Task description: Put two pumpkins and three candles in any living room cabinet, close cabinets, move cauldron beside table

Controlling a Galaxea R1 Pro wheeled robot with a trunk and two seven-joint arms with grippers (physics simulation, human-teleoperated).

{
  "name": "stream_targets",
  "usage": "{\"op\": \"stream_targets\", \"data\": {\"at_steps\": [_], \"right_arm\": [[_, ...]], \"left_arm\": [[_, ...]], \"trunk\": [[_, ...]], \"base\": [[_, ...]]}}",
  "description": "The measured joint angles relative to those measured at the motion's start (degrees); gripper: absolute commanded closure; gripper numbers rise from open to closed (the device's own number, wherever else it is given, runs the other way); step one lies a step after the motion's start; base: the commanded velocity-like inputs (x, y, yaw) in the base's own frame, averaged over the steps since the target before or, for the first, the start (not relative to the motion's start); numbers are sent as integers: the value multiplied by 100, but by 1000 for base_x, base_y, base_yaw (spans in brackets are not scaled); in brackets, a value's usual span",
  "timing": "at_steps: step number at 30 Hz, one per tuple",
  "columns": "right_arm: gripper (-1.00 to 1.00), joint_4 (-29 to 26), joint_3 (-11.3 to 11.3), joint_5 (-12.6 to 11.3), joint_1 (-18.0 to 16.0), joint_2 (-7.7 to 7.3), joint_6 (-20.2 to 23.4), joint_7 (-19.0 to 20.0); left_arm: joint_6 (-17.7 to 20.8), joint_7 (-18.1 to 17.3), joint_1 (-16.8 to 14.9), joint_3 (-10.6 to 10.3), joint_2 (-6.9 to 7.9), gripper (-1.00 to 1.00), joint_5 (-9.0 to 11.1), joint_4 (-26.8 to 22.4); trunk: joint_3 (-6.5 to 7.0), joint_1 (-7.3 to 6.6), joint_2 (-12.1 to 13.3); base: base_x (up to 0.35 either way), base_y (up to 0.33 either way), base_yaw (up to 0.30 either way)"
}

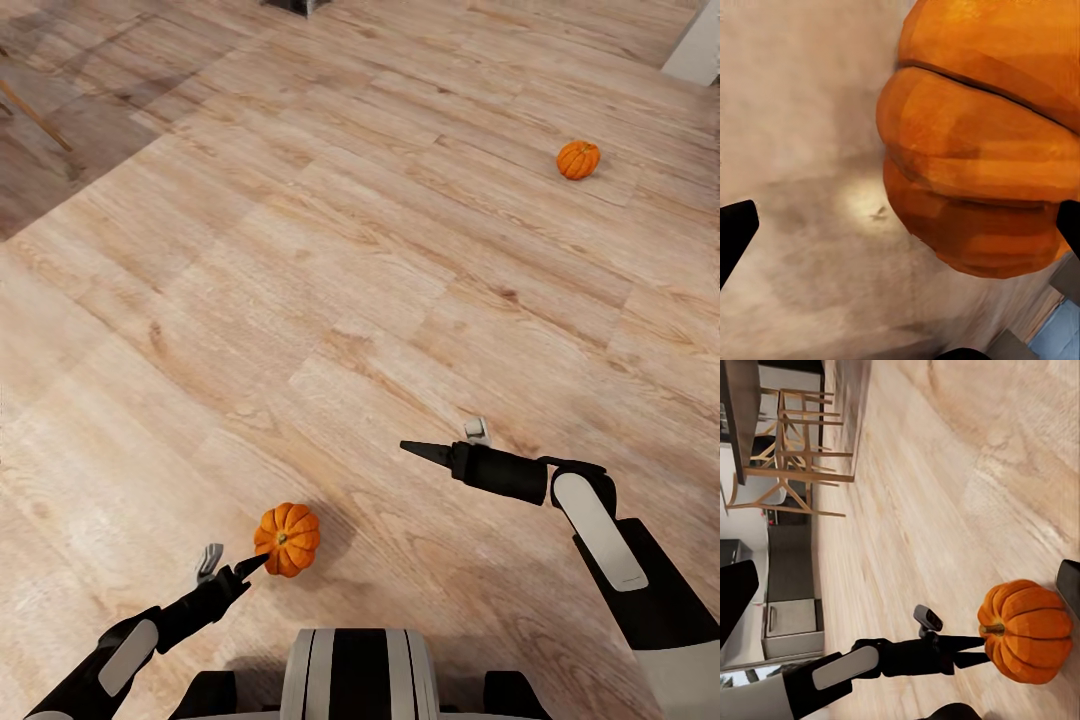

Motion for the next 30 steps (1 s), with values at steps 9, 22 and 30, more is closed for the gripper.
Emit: {"op": "stream_targets", "data": {"at_steps": [9, 22, 30], "right_arm": [[-100, 0, 1, 0, 0, 0, 0, 0], [-100, 0, 1, 4, 0, 0, -1, 0], [-100, 0, 1, 3, 0, 0, -1, 0]], "left_arm": [[-58, 73, -2, 39, -1, -100, -74, 11], [-62, 87, -2, 34, -2, -100, -84, 28], [-69, 94, -2, 30, -12, -100, -84, 24]], "trunk": [[111, -12, 7], [134, -14, 8], [134, -14, 8]], "base": [[0, 0, 0], [0, 0, 0], [0, -68, 0]]}}
